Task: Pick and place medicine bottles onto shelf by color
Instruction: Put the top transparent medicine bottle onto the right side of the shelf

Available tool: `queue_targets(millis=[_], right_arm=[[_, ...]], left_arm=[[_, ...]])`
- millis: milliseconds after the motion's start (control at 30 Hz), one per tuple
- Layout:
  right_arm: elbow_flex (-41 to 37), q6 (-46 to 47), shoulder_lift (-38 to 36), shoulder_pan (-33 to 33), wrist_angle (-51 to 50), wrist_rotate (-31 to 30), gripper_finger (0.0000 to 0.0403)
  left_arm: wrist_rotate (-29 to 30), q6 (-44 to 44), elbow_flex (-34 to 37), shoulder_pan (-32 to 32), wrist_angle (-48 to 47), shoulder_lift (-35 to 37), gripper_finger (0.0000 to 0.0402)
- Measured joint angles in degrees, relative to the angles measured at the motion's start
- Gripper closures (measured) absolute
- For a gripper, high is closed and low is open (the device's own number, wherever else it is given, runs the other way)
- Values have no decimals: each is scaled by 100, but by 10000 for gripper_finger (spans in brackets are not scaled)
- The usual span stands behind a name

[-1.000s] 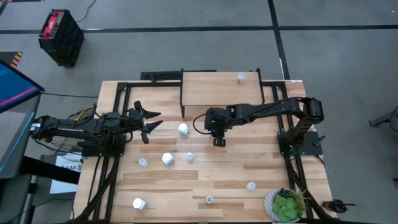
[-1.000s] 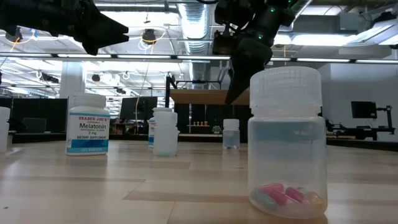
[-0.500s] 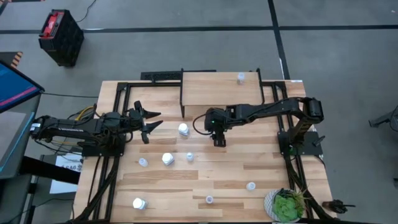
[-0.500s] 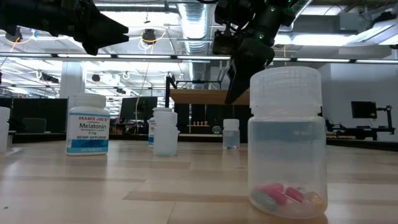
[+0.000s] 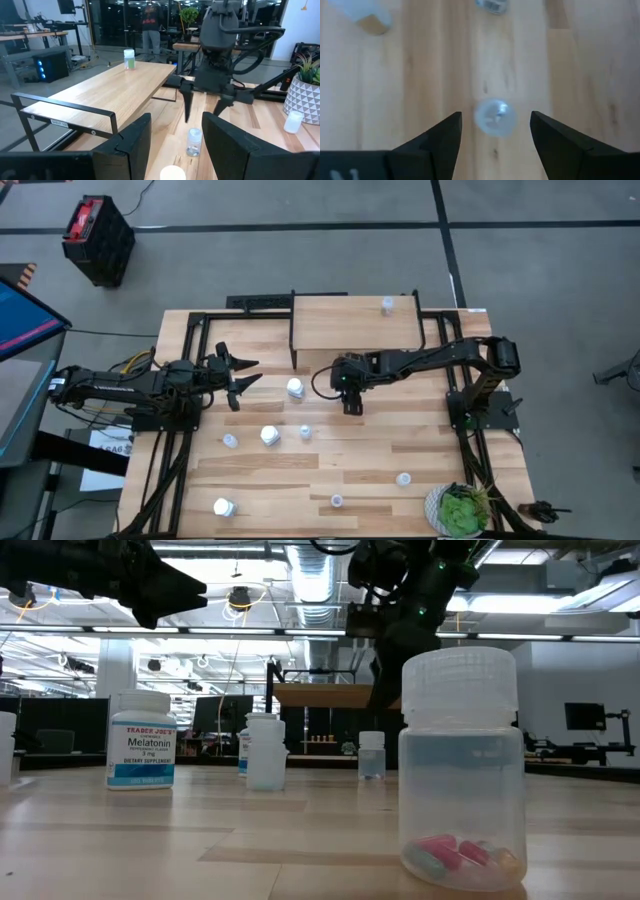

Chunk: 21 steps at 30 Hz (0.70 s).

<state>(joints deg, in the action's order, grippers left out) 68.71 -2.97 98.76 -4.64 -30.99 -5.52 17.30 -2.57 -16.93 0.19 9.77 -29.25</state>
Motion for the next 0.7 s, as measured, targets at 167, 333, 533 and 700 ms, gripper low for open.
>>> queue_targets(millis=[167,333,533,700], right_arm=[[-33,5,-2,-4,34,-136,143],[-31,5,-2,10,60,-84,143],[-31,118,-2,55,88,-44,143],[-327,208,-2,52,455,-43,143]], left_arm=[[0,0,0,0,-1,1,237],[0,0,0,1,-1,0,237],[0,0,0,0,-1,-1,237],[0,0,0,2,1,-1,237]])
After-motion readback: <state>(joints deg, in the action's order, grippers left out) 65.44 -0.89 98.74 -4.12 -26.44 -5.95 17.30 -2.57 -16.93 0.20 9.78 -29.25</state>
